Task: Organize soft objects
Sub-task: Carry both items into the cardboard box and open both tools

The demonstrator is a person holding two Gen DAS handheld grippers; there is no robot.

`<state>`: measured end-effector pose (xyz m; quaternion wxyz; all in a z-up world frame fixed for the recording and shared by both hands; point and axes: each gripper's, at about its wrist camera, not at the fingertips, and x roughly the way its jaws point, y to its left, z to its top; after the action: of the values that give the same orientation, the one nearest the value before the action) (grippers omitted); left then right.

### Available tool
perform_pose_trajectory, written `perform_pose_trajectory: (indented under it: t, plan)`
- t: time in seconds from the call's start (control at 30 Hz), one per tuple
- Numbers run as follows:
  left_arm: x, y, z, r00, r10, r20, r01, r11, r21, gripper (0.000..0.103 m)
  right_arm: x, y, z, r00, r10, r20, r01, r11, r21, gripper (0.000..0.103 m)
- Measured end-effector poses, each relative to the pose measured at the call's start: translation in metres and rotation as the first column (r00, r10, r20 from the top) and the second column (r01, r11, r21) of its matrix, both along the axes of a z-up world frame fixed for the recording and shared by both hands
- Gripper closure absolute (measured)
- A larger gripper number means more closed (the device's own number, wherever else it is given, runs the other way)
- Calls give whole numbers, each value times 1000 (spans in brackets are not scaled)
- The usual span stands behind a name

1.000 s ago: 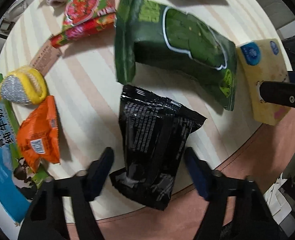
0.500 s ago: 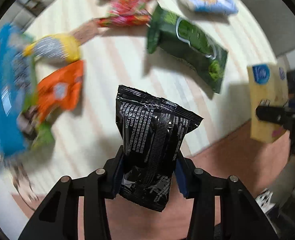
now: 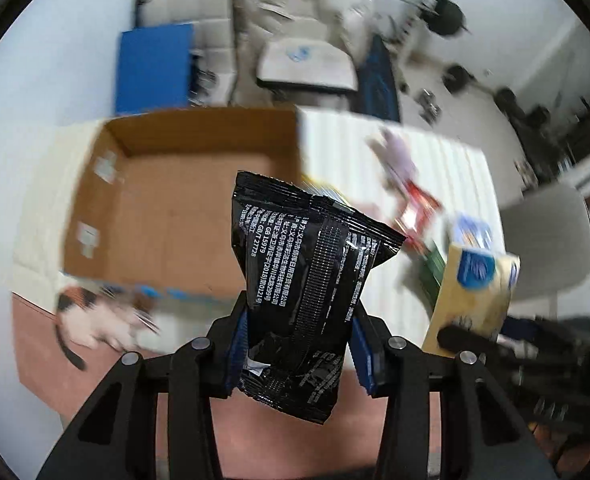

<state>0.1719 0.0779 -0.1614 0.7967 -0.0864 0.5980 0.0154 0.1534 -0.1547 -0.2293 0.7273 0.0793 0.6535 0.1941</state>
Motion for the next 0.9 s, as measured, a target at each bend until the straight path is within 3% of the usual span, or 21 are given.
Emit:
perform_pose_trajectory:
  t: [0.1, 0.23, 0.33, 0.57, 0.7, 0.9]
  plan:
    - [36, 51, -10, 998, 59, -38, -62, 996, -67, 61, 31, 59, 14, 999, 33, 20, -34, 999, 5, 37]
    - [88, 113, -50, 984, 122, -132, -142, 978, -156, 61, 76, 132, 11, 997, 72, 40, -71, 997, -43, 37]
    - [121, 151, -84, 966, 143, -214, -191, 956, -223, 61, 102, 174, -12, 998, 68, 11, -67, 994, -84, 37]
    - [168, 172, -150, 943, 91, -320, -176, 953, -248, 61, 157, 237, -60, 996, 59, -62, -71, 975, -208, 37]
    - [181, 171, -170, 936, 47, -349, -150, 950, -275, 61, 177, 250, -93, 995, 54, -81, -74, 960, -269, 37]
    - [192, 172, -194, 924, 11, -381, -139, 941, -308, 59, 186, 260, -107, 997, 27, -65, -48, 936, -348, 37]
